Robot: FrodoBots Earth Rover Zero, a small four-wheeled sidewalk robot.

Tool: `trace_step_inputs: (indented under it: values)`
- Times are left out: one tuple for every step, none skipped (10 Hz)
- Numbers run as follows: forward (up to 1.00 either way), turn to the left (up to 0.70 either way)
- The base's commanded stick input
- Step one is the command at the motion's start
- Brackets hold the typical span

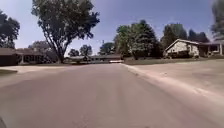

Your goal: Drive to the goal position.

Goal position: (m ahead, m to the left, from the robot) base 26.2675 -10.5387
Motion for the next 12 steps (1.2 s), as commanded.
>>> trace_step_inputs:
  values:
    - [0.5,0.0]
    - [0.5,0.0]
    - [0.5,0.0]
    - [0.5,0.0]
    - [0.5,0.0]
    - [0.5,0.0]
    - [0.5,0.0]
    - [0.5,0.0]
    - [0.5,0.0]
    - [0.5,0.0]
    - [0.5,0.0]
    - [0.5,0.0]
